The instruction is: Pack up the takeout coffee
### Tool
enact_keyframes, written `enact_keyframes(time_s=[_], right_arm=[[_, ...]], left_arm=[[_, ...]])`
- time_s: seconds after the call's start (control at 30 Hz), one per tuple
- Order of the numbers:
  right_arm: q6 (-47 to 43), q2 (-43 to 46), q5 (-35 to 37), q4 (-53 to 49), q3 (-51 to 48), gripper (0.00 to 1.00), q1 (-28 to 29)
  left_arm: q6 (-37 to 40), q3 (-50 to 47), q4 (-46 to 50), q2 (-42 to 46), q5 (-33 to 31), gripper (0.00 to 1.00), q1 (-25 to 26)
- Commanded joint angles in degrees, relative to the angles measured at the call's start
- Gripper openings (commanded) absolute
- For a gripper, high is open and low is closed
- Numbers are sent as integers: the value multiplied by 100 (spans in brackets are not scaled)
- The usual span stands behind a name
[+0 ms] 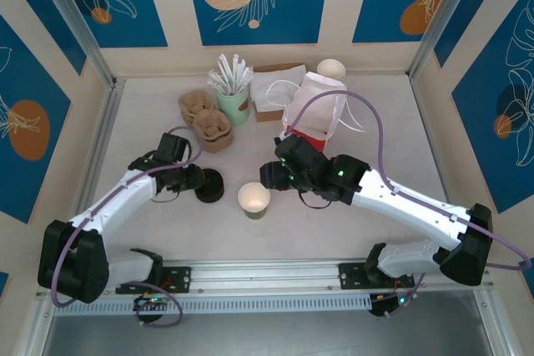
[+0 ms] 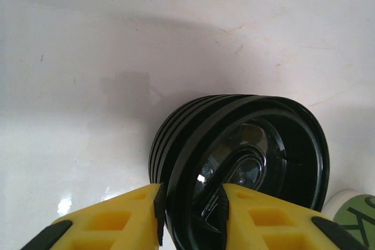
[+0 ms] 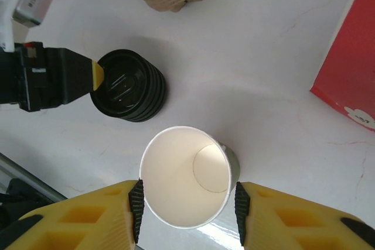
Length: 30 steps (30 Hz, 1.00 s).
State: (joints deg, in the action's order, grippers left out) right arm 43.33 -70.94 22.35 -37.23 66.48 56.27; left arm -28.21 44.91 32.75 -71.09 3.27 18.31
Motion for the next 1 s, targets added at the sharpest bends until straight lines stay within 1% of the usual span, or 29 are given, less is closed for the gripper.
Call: enact_keyframes(time_s=[0.0, 0.07, 0.17, 0.47, 0.57, 0.77, 0.97], right_arm=[[-134, 209, -143, -108, -40, 48, -86], [-139, 270, -190, -117, -86, 48, -146], [-128, 342, -270, -126, -134, 48, -224], [-90, 459, -297, -227, -144, 49, -343], [-86, 489, -316, -241, -128, 49, -354], [-97, 571, -352, -271, -118, 49, -430], [-62, 632, -541, -232, -98, 49, -512]], left_arm=[[-9, 168, 74, -54, -125, 31, 85], [0, 163, 95, -105, -137, 33, 99], [0, 146, 66, -123, -160, 31, 121], [-27, 139, -53, -213, -243, 31, 140], [10, 150, -60, -227, -337, 25, 138], [70, 233, 3, -289, -419, 25, 138], [52, 358, 97, -202, -366, 20, 138]])
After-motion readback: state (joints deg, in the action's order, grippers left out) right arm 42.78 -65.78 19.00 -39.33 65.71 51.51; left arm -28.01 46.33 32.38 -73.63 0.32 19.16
